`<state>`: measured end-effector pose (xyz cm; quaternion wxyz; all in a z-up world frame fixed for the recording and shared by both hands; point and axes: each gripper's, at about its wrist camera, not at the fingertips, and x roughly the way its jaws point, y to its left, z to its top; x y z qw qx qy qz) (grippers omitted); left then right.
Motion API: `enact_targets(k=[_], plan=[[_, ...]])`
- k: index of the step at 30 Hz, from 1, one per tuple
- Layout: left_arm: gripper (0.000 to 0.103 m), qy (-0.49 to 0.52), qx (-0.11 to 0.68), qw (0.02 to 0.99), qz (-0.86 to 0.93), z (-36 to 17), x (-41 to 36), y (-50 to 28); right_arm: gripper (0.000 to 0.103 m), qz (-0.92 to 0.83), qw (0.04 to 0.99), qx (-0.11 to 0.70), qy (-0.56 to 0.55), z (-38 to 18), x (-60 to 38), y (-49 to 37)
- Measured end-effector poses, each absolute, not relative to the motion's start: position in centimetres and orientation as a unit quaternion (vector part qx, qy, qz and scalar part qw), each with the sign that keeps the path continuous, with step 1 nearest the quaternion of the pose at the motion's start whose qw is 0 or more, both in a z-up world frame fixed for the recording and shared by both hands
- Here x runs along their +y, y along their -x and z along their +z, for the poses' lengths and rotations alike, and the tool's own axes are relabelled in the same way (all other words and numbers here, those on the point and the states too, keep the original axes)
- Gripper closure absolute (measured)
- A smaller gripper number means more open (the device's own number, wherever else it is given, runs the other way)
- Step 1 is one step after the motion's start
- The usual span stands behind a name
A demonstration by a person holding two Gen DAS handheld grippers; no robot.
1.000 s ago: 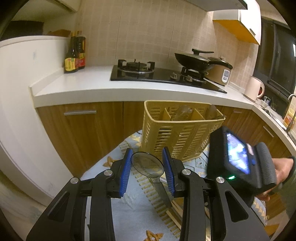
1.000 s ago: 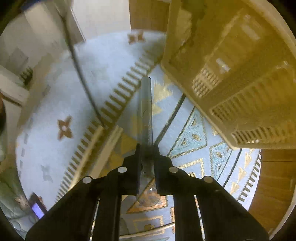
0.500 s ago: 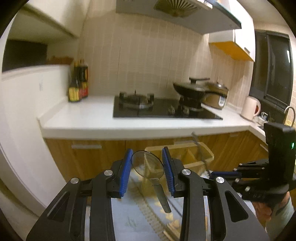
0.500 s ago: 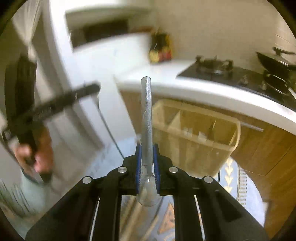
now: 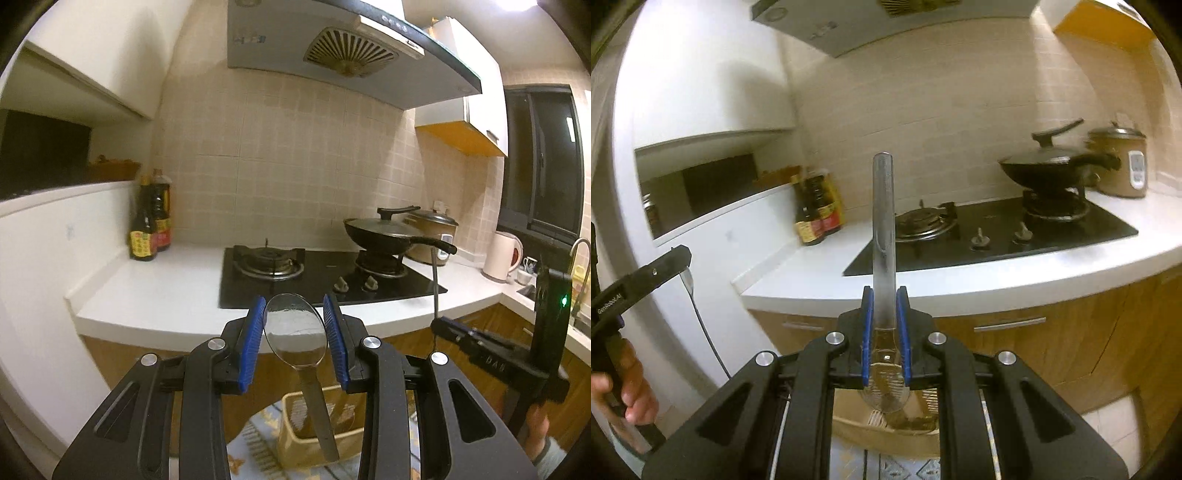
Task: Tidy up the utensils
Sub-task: 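Carry both held clear spoons up over the beige basket, then open both tools to drop the spoons into the basket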
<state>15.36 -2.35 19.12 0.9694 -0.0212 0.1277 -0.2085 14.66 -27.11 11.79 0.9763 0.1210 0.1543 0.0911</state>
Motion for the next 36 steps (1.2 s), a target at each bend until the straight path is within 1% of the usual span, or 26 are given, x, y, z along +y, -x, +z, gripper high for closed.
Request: enact_targets(k=[7, 17, 20, 23, 26, 31, 34, 35, 36], plan=[[0.072, 0.002, 0.118, 0.972, -0.201, 17.8, -5.0, -17.4, 0.093, 0.056, 0.979, 0.156, -0.12, 8.8, -27.7, -16.3], [0.072, -0.013, 0.109, 0.978, -0.18, 15.7, -6.3, -19.1, 0.093, 0.023, 0.985, 0.158, -0.069, 6.5, -26.5, -17.3], [0.072, -0.05, 0.086, 0.983, -0.155, 14.8, -7.4, -18.7, 0.093, 0.02, 0.985, 0.16, -0.06, 5.9, -26.3, -17.3], [0.072, -0.082, 0.081, 0.98, -0.164, 13.7, -8.6, -17.9, 0.093, 0.019, 0.985, 0.161, -0.059, 5.6, -26.3, -17.2], [0.072, -0.094, 0.086, 0.977, -0.169, 12.9, -9.3, -17.6, 0.093, 0.023, 0.984, 0.164, -0.07, 5.2, -26.6, -16.8], [0.071, -0.076, 0.104, 0.976, -0.178, 12.0, -8.9, -17.7, 0.092, 0.032, 0.982, 0.169, -0.073, 5.4, -27.2, -16.0], [0.06, -0.058, 0.111, 0.975, -0.181, 11.9, -8.3, -17.5, 0.091, 0.038, 0.982, 0.173, -0.07, 5.7, -27.3, -15.3], [0.055, -0.054, 0.113, 0.975, -0.185, 12.0, -8.0, -17.4, 0.084, 0.042, 0.981, 0.177, -0.072, 5.7, -27.4, -15.2], [0.053, -0.05, 0.114, 0.974, -0.186, 12.1, -7.8, -17.2, 0.079, 0.05, 0.979, 0.182, -0.078, 5.7, -27.5, -14.9]])
